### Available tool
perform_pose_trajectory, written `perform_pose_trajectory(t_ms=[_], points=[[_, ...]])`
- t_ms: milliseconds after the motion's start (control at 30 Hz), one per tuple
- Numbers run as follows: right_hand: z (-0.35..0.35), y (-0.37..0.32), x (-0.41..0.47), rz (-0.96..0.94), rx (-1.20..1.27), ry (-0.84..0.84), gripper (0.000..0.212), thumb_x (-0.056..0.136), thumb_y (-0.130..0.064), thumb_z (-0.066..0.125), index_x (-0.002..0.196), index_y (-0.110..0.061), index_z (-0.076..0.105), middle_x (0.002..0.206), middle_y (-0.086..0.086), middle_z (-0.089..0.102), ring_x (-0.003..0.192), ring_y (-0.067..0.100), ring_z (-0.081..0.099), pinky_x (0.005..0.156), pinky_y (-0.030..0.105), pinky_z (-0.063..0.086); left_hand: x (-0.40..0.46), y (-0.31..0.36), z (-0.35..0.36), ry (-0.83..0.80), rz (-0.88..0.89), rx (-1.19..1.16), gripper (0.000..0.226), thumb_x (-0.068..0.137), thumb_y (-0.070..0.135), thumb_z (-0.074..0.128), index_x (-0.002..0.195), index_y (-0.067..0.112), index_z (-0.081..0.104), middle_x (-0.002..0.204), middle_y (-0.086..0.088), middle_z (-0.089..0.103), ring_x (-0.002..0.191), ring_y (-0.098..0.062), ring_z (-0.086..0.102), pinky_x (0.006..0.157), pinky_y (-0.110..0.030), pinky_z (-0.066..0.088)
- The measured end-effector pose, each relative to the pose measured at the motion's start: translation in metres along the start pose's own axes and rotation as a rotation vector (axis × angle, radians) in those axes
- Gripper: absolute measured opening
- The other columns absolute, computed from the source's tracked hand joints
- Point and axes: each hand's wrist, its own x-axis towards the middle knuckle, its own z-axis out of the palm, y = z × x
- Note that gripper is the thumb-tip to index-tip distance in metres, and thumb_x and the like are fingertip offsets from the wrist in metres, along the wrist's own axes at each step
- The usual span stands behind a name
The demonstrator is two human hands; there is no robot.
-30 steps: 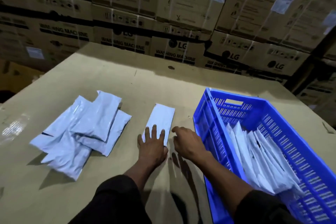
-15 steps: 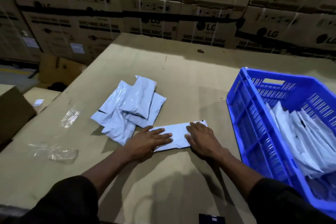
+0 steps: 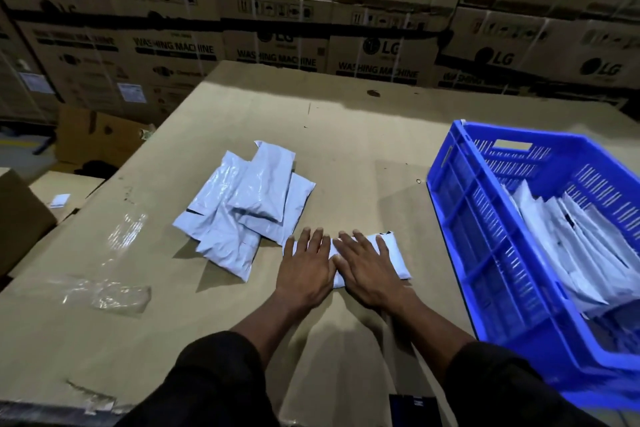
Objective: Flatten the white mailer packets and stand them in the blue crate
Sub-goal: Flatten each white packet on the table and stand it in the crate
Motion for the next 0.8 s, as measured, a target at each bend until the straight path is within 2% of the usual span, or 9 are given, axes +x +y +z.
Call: perform_pose_trajectory(t_ms=[67, 133, 300, 600, 667, 733, 800], points=[[0.005, 0.003, -0.003, 0.015, -0.028, 0.006, 0.064, 0.104, -0.049, 0.003, 0.147, -0.026, 0.046, 0.154, -0.006, 0.044, 0.145, 0.021, 0.036, 0.115, 0.050, 0.015, -0.001, 0.000, 0.002, 0.044, -0.012, 0.007, 0.061, 0.103, 0.038, 0.022, 0.147, 0.008, 0.052, 0.153, -0.011, 0.051, 0.142, -0.037, 0.046, 0.114, -0.057, 0.037], [0.010, 0.004, -0.006, 0.008, -0.043, 0.033, 0.057, 0.106, -0.045, 0.011, 0.149, -0.027, 0.044, 0.155, -0.007, 0.043, 0.146, 0.020, 0.035, 0.117, 0.050, 0.017, -0.003, 0.003, 0.002, 0.075, -0.015, 0.003, 0.060, 0.103, 0.037, 0.025, 0.147, 0.009, 0.053, 0.152, -0.010, 0.052, 0.142, -0.036, 0.046, 0.114, -0.058, 0.037], [0.016, 0.002, -0.006, 0.004, -0.033, 0.089, 0.060, 0.106, -0.044, 0.006, 0.154, -0.027, 0.037, 0.160, -0.008, 0.035, 0.150, 0.016, 0.026, 0.119, 0.053, 0.016, -0.005, 0.004, 0.009, 0.142, -0.019, -0.020, 0.058, 0.102, 0.037, 0.030, 0.150, 0.012, 0.051, 0.156, -0.008, 0.049, 0.145, -0.034, 0.043, 0.117, -0.058, 0.034], [0.022, 0.006, -0.004, -0.037, -0.036, 0.068, 0.062, 0.107, -0.042, 0.006, 0.152, -0.020, 0.041, 0.159, -0.001, 0.038, 0.148, 0.022, 0.031, 0.117, 0.055, 0.021, -0.003, 0.004, 0.018, 0.156, -0.021, -0.024, 0.058, 0.103, 0.038, 0.031, 0.147, 0.010, 0.056, 0.155, -0.009, 0.050, 0.144, -0.035, 0.044, 0.117, -0.056, 0.024], [0.023, 0.006, -0.005, -0.025, -0.022, 0.033, 0.063, 0.106, -0.045, 0.005, 0.153, -0.022, 0.039, 0.160, -0.002, 0.035, 0.149, 0.021, 0.029, 0.118, 0.053, 0.017, -0.003, 0.003, 0.020, 0.129, -0.024, -0.031, 0.058, 0.102, 0.039, 0.031, 0.146, 0.010, 0.057, 0.156, -0.009, 0.049, 0.145, -0.035, 0.044, 0.117, -0.056, 0.029], [0.022, 0.009, -0.003, -0.013, -0.006, 0.012, 0.066, 0.104, -0.051, 0.000, 0.156, -0.027, 0.033, 0.163, -0.007, 0.027, 0.151, 0.016, 0.022, 0.120, 0.048, 0.007, -0.003, 0.004, 0.018, 0.072, -0.040, -0.052, 0.061, 0.103, 0.042, 0.025, 0.150, 0.013, 0.053, 0.160, -0.007, 0.044, 0.149, -0.034, 0.038, 0.119, -0.057, 0.032], [0.018, 0.015, -0.001, -0.014, 0.001, -0.026, 0.070, 0.099, -0.058, -0.006, 0.158, -0.033, 0.024, 0.165, -0.014, 0.015, 0.153, 0.012, 0.011, 0.121, 0.048, -0.002, -0.003, 0.006, 0.017, 0.028, -0.054, -0.056, 0.066, 0.104, 0.045, 0.017, 0.156, 0.015, 0.043, 0.166, -0.005, 0.033, 0.155, -0.033, 0.026, 0.123, -0.056, 0.025]])
